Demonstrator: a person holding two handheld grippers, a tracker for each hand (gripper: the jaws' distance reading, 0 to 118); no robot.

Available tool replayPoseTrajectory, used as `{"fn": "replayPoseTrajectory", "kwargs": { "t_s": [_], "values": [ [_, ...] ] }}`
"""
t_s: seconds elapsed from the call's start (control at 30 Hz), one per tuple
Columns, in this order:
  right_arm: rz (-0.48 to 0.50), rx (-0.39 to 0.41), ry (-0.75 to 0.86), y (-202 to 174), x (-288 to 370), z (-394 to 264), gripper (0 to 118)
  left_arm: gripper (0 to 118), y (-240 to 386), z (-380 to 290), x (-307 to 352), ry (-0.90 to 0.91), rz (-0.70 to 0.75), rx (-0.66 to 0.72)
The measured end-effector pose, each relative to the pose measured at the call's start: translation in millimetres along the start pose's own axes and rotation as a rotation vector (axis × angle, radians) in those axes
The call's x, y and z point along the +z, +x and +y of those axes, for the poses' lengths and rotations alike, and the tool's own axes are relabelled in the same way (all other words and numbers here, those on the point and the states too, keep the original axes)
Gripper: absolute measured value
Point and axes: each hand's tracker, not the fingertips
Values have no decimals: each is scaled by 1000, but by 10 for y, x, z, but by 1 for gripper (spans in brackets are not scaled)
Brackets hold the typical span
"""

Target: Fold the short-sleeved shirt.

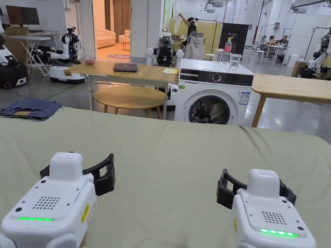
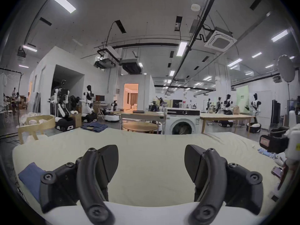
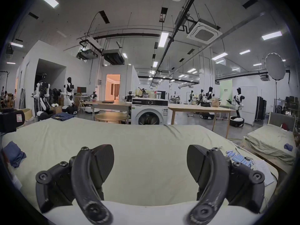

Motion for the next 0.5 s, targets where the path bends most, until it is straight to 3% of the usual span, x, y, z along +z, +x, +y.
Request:
{"fn": "replayPoseTrajectory", "kwargs": {
  "t_s": [0.17, 0.5],
  "values": [
    [13, -33, -35, 6, -64, 5, 94, 85, 84, 1, -14, 28, 51, -96],
    [-43, -82, -61, -35, -54, 66, 94, 85, 67, -16, -89, -48, 33, -99]
  ]
}}
